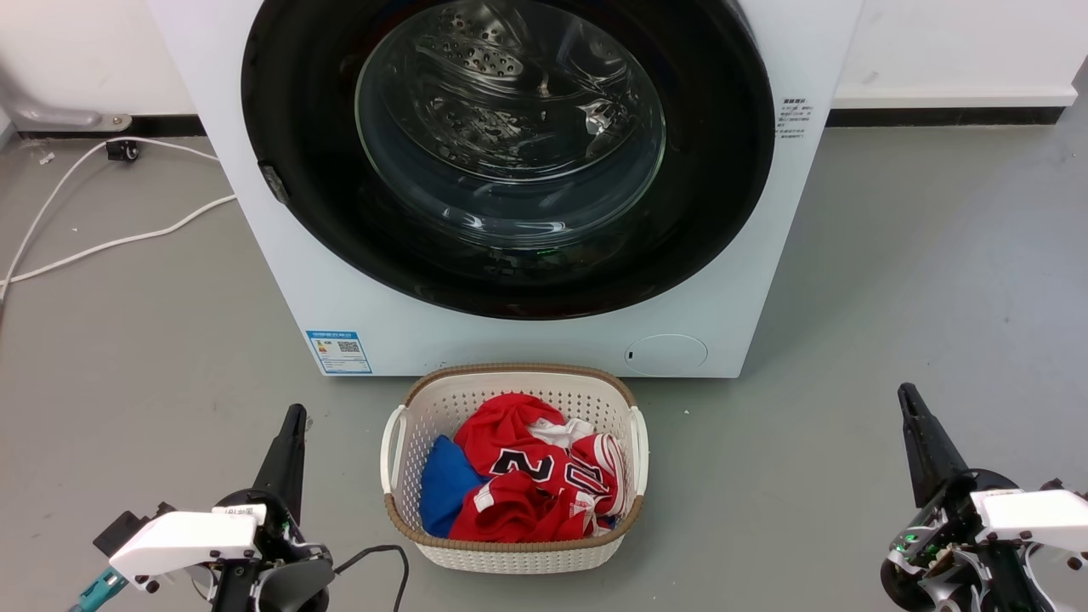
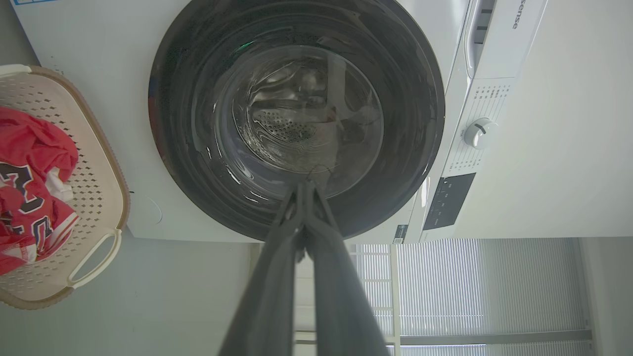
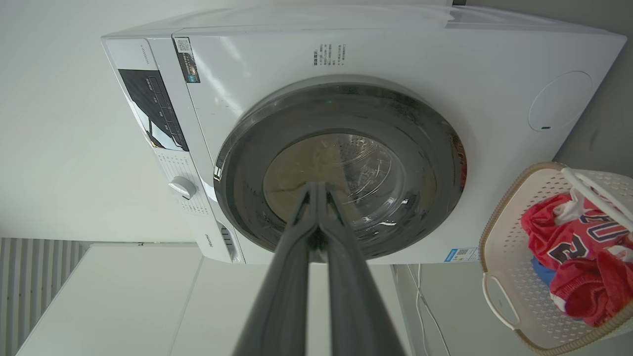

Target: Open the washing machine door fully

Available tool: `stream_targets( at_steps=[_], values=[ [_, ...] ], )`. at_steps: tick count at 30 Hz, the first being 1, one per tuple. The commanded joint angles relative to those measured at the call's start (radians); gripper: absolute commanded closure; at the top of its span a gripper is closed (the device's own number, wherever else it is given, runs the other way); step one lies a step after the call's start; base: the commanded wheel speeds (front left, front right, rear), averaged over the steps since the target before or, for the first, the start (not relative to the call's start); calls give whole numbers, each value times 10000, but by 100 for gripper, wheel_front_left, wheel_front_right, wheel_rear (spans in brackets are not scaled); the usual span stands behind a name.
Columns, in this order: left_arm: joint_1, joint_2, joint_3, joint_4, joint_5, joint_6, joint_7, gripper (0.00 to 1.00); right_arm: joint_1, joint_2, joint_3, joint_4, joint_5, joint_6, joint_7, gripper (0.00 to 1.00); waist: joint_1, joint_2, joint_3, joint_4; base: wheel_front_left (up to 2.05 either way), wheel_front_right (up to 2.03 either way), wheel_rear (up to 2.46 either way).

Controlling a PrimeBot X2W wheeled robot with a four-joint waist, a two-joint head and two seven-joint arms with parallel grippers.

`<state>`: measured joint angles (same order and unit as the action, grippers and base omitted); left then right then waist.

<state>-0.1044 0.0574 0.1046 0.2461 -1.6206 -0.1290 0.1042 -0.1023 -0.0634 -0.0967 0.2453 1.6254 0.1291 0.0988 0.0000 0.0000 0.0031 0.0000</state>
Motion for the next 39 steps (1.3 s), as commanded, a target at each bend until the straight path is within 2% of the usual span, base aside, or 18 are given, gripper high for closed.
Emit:
stream_targets(
  at_steps=[1,25,26,33,39],
  values=[
    [-79,-1,31,4,71,-32,51,100,-117,27,-21,9,-64,29,45,100,0,0,0,0,0,0,0],
    [-81,-25,62,5,68,-32,68,100,-123,63,-64,12,-90,29,79,100,0,0,0,0,0,0,0],
    [10,-17,19,31,58,0,27,0,14,33,-52,25,-58,0,44,0,1,0,0,0,0,0,0],
    [120,-40,-262,-49,142,7,-201,0,230,48,204,-63,-112,0,-224,0,0,0,-9,-14,0,0,0],
    [138,3,-566,-284,788,5,-552,0,346,40,405,-190,-608,1,-527,0,0,0,-38,-10,0,0,0]
  ],
)
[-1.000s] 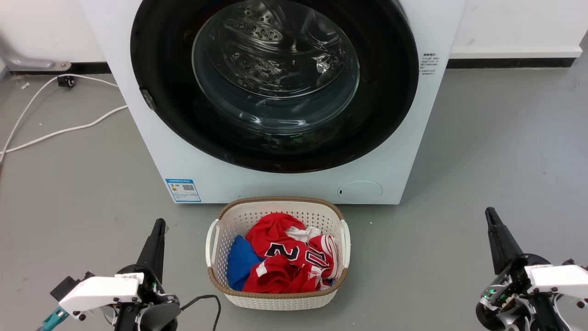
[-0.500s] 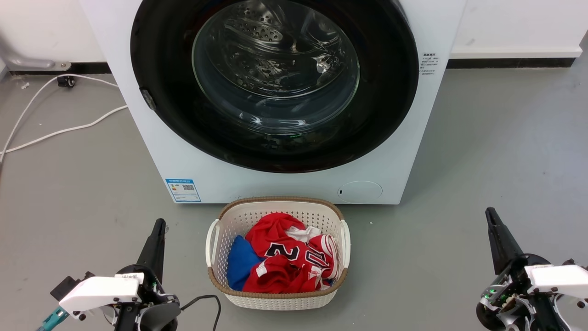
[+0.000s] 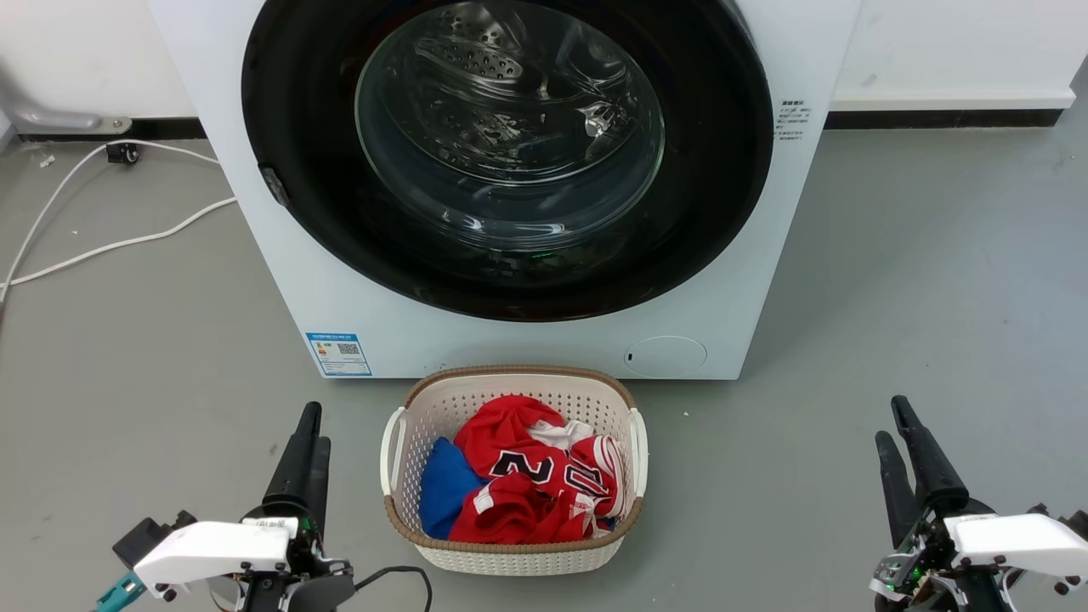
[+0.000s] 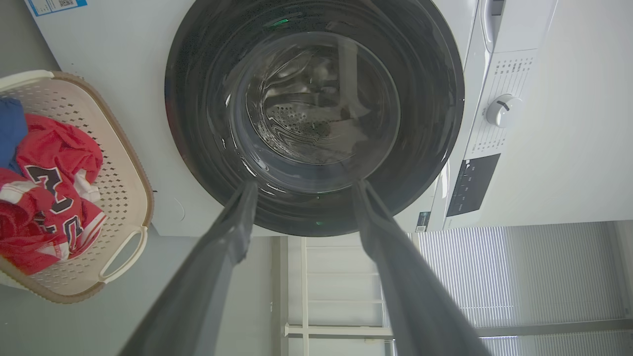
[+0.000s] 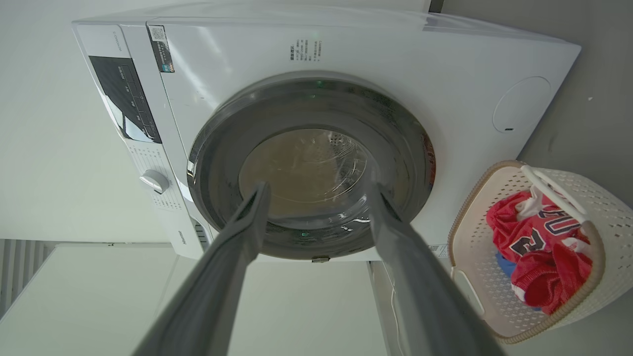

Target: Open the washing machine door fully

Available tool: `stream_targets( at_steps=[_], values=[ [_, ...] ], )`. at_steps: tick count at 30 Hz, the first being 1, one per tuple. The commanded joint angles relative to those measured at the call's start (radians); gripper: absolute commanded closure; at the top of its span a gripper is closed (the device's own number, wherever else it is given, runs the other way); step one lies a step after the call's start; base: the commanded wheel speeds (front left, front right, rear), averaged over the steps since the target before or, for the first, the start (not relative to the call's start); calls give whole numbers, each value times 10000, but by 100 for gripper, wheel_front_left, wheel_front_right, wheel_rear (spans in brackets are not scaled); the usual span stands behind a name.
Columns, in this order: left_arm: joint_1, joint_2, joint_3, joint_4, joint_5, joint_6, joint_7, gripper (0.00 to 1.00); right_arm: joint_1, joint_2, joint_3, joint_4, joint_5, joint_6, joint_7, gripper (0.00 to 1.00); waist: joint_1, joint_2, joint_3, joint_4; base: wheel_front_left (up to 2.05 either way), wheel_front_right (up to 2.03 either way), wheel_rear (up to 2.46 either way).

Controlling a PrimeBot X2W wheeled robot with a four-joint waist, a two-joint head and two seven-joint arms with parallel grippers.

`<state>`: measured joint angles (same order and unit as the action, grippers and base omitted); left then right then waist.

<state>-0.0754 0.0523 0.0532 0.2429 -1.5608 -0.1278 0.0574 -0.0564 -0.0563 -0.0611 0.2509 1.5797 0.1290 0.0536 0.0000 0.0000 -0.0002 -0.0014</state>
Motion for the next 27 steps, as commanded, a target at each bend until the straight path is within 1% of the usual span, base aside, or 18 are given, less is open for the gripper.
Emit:
stream_targets(
  at_steps=[1,5,11,12,17,27],
  values=[
    [-151,54,-44,-315,368,-7,-131,0,-99,-44,71,-275,-317,3,-122,0,0,0,-12,5,0,0,0],
    [-136,56,-90,-608,1298,-9,-310,0,-35,-76,94,-451,-1249,4,-302,0,0,0,-41,18,0,0,0],
    [-100,126,-342,-927,2741,-11,-565,0,74,-101,99,-764,-3004,6,-551,0,0,0,-78,44,0,0,0],
    [-81,205,-444,-1004,3371,-12,-685,0,118,-109,86,-915,-3905,6,-652,0,0,0,-87,48,0,0,0],
    [-62,390,-666,-968,4481,-14,-880,0,202,-115,157,-1133,-5313,8,-711,0,0,0,-101,51,0,0,0],
    [-38,543,-993,-794,6474,2,-1240,0,321,-150,470,-1403,-7480,10,-696,0,0,0,-132,48,0,0,0]
  ],
)
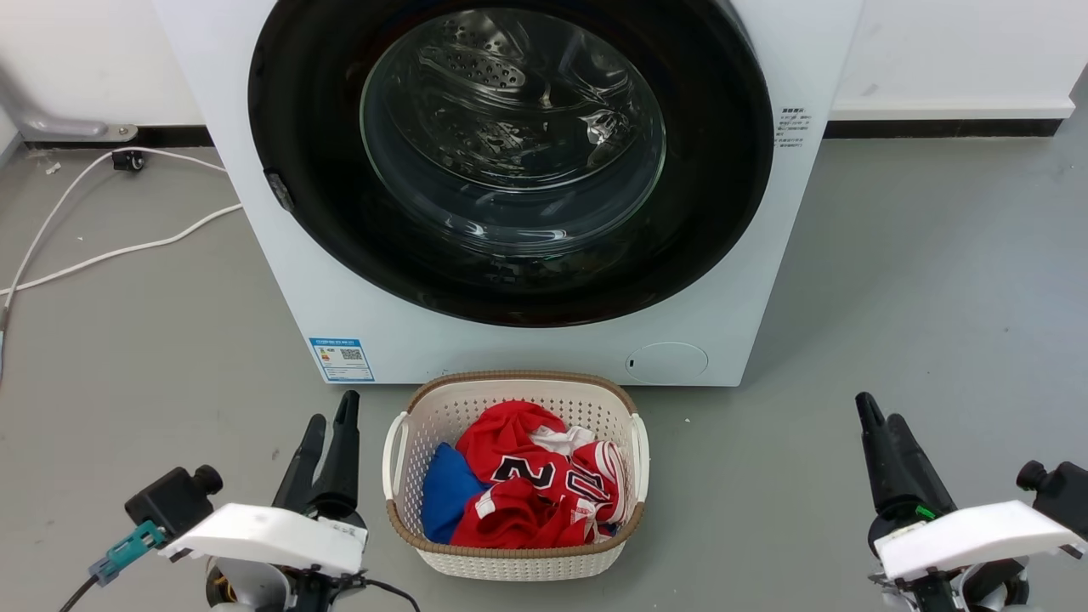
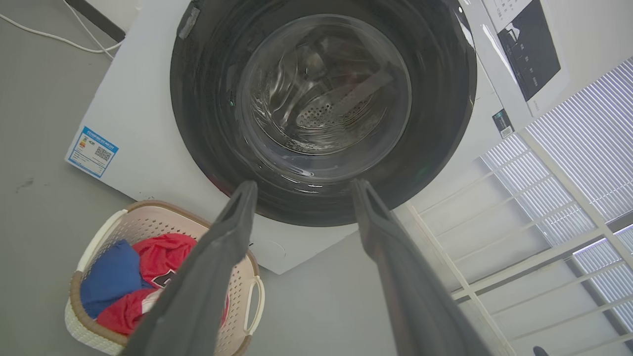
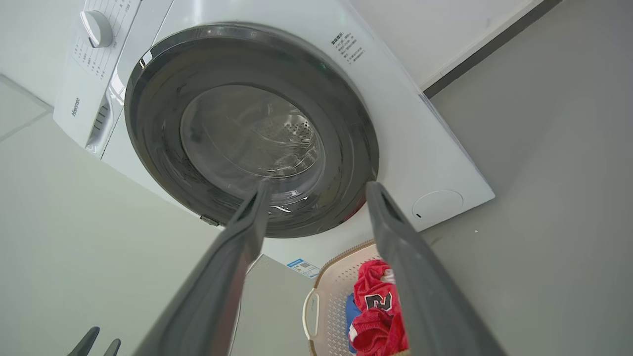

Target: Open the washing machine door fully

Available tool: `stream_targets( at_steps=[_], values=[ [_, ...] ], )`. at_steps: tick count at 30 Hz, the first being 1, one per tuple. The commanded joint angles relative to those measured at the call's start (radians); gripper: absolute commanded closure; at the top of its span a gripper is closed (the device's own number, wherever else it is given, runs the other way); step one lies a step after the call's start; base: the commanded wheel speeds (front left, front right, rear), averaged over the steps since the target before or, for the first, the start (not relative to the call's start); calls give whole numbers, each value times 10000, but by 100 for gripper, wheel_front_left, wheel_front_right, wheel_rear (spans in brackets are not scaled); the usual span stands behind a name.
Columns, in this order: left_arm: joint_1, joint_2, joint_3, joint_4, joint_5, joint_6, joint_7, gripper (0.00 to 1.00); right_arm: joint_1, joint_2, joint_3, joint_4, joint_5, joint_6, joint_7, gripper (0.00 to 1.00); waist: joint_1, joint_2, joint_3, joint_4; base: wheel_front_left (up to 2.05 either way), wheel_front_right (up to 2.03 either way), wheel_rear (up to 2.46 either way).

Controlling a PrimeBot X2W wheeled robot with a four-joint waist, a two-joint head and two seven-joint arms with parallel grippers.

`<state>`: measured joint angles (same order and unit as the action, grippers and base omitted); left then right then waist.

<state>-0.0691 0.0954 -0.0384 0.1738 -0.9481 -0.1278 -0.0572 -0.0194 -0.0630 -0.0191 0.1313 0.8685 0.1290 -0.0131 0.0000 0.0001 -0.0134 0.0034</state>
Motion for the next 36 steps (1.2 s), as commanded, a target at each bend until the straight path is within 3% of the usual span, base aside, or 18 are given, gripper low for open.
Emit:
stream_targets(
  at_steps=[1,22,36],
  values=[
    [-112,125,-101,-112,539,19,-125,0,-37,-82,76,-217,-549,11,-18,0,0,-1,-2,-1,0,0,0],
    [-91,449,-489,-309,3719,383,-763,0,108,10,111,-554,-3795,15,-105,0,0,-1,-56,-17,0,0,0],
    [-67,607,-789,-181,5135,508,-1100,0,142,33,75,-721,-5474,18,-213,0,0,-1,-69,19,0,0,0]
  ],
)
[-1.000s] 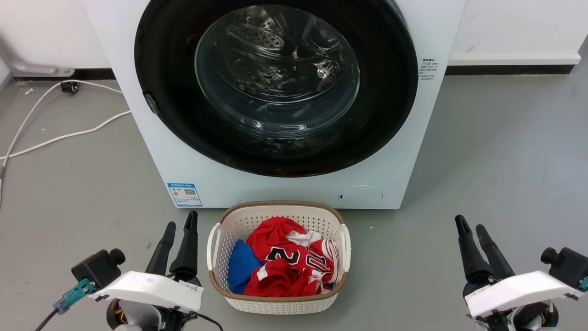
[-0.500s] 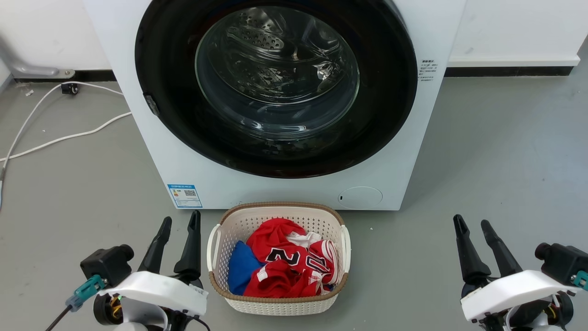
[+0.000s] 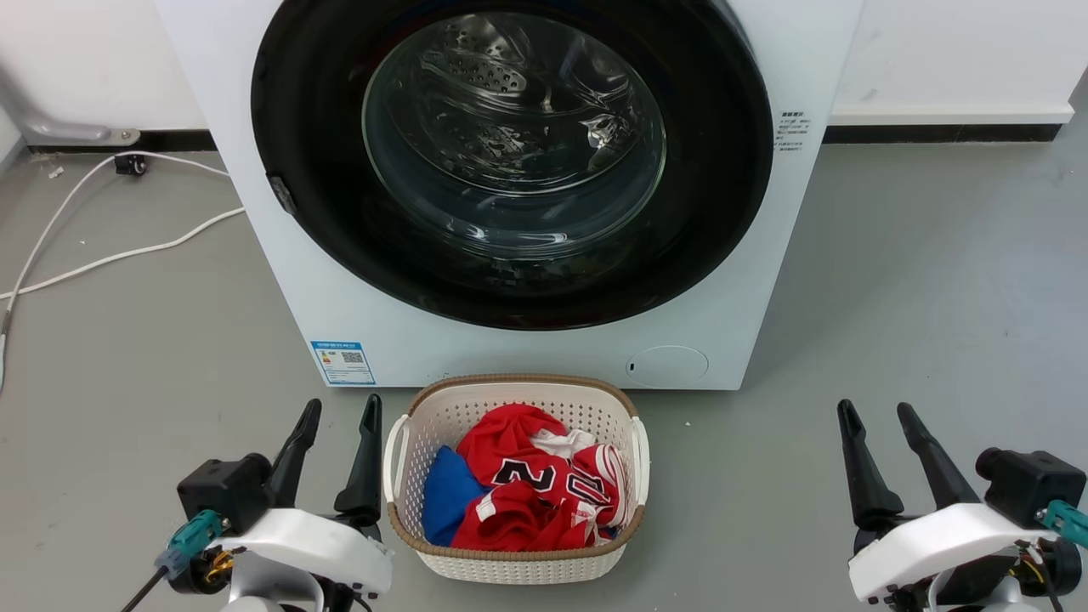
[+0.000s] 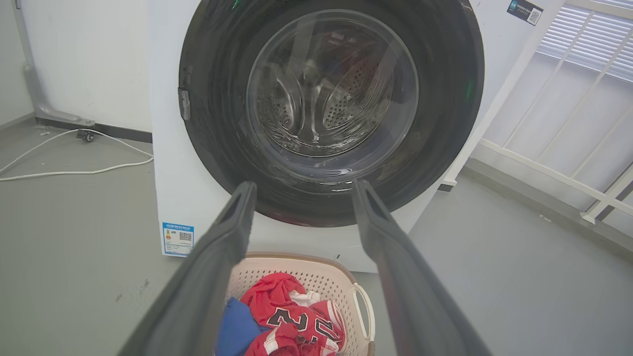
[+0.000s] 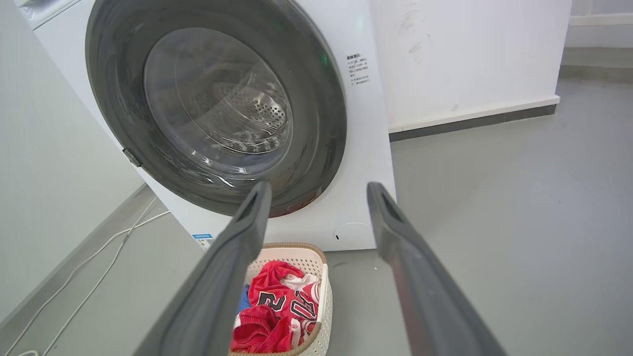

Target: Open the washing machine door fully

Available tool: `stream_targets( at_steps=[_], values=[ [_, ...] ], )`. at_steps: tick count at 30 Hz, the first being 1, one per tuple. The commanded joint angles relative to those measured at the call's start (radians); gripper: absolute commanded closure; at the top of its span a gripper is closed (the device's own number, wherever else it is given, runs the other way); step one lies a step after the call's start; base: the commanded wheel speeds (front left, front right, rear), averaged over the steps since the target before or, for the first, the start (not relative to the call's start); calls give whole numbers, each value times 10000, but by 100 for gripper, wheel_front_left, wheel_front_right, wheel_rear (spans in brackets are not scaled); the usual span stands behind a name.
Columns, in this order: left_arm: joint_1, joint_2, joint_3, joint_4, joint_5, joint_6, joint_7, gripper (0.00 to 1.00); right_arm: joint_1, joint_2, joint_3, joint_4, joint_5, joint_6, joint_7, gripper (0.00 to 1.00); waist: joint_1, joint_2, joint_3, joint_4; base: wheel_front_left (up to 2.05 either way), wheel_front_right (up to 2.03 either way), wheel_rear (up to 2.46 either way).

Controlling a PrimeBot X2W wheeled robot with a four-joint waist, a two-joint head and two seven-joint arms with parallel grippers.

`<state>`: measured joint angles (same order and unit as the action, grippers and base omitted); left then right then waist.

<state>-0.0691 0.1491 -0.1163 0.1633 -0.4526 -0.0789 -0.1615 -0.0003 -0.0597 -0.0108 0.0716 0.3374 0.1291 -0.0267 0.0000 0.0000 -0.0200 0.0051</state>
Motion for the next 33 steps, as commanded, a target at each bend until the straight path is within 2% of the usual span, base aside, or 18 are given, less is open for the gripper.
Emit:
stream_targets(
  at_steps=[1,16,33],
  values=[
    [-68,79,-33,-66,278,30,-82,0,-35,3,-18,-130,-273,17,-96,0,0,0,-10,4,0,0,0],
    [-53,103,-174,58,1398,52,-426,0,-115,81,-252,-189,-1568,19,-437,0,0,0,-98,69,0,0,0],
    [-54,95,-44,201,2414,-14,-758,0,-110,98,-187,-104,-2407,14,-649,0,0,0,-57,64,0,0,0]
  ],
)
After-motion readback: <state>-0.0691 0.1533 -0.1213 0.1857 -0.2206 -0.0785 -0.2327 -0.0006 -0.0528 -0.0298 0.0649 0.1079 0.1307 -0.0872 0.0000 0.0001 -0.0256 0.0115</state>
